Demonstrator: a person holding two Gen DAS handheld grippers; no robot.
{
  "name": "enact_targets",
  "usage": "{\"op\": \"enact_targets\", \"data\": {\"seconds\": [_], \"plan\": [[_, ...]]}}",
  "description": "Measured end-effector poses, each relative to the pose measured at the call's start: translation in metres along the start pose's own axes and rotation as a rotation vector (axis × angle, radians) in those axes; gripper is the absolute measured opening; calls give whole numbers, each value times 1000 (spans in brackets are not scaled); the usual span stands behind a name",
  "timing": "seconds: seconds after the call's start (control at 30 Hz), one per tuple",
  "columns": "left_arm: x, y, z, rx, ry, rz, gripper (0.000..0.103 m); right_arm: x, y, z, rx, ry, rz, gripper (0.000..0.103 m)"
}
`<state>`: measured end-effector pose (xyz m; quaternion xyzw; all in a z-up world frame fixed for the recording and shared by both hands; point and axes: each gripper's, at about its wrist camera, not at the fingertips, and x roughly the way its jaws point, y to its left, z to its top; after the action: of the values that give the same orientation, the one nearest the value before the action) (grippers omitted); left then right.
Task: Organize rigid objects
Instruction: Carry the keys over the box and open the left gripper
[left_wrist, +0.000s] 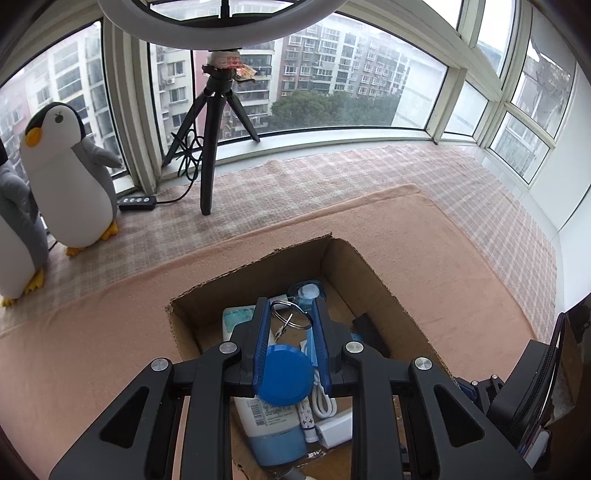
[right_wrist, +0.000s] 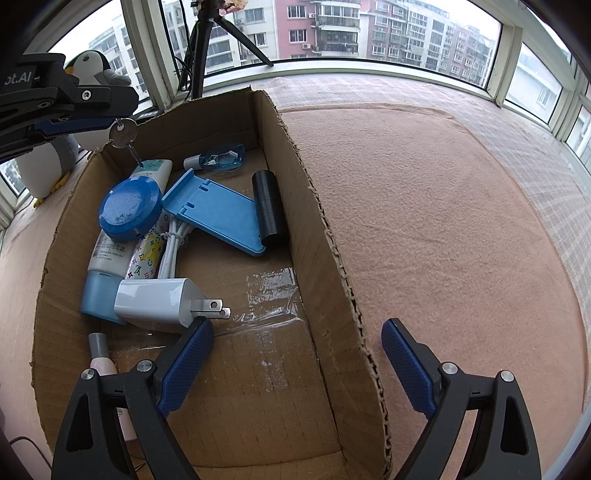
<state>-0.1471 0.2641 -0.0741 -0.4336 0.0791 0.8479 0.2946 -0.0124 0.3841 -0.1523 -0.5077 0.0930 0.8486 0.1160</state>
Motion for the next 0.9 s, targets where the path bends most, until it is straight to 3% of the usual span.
{"op": "enact_targets", "data": {"seconds": [0.6, 0.67, 0.73, 0.77, 0.9], "plan": [[2, -4, 3, 7, 19, -8, 22, 0, 0, 0, 0, 0, 0, 90], [2, -4, 3, 9, 21, -10, 31, 0, 1, 0, 0, 0, 0, 90], [2, -5, 4, 10, 24, -14, 63, 0, 1, 0, 0, 0, 0, 90], [2, -5, 4, 8, 20, -13, 68, 0, 1, 1, 0, 0, 1, 90], [1, -5, 3, 4, 14, -5, 69, 2, 2, 2, 0, 1, 0, 90]]}}
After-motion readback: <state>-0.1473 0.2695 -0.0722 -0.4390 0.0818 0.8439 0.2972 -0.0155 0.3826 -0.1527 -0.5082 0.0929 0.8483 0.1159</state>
